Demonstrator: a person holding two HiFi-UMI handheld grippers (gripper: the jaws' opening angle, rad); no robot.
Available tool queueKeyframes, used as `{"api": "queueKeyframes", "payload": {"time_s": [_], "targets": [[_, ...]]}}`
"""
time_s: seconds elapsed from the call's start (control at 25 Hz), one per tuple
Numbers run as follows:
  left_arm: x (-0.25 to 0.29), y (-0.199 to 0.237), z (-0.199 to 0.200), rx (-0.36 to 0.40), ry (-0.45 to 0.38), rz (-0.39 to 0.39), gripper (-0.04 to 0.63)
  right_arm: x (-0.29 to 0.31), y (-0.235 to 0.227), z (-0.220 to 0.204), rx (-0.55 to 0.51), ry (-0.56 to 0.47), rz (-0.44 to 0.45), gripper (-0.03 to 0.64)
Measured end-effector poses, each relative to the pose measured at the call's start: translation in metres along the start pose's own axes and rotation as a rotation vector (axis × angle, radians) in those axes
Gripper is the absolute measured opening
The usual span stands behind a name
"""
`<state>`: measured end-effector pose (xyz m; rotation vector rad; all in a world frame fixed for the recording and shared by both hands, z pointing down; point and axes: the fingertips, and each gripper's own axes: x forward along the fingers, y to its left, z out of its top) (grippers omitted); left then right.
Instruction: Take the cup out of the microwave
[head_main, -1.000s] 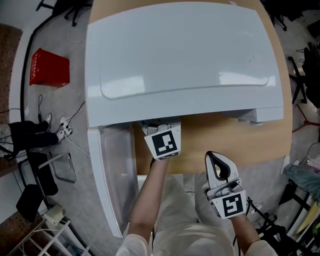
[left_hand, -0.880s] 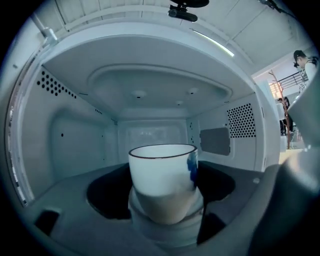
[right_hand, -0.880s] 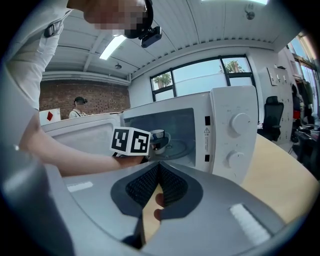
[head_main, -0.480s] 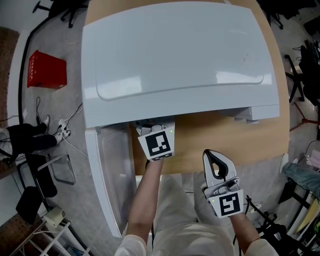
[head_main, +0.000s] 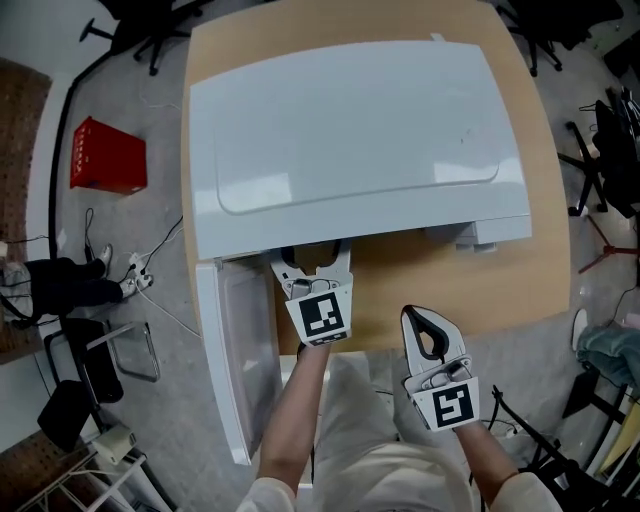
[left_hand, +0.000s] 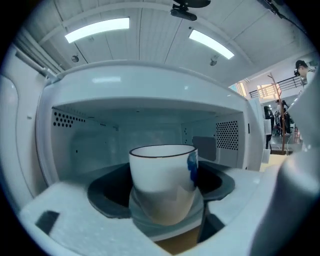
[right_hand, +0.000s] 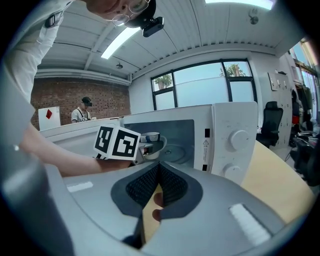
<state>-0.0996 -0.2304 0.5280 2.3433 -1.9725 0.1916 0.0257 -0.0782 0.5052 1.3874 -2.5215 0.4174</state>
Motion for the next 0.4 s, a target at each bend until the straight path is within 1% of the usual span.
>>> {"api": "queueKeyframes", "payload": {"time_s": [0.08,0.16,0.32,0.4], "targets": [[-0.013,-0.008,-0.002,0.018,0.048,-0.014,0.385,-0.004,0.000,0.007,-0.008,0.005,0.000,0.006],[-0.027,-0.017,-0.002,0.039,0.090,-0.032,0.385,-0.007,-0.001,0.021,-0.002,-0.036,-0.009,0.005],[-0.061,-0.036,0.004,0.032,0.125,-0.050,0.385,-0.022,-0.003,0.030,-0.009,0.014,-0.006,0.006],[-0.081,-0.047,0.007,0.023,0.148,-0.059,0.385,-0.031,-0.004,0.036,-0.009,0.022,-0.004,0.005]]}}
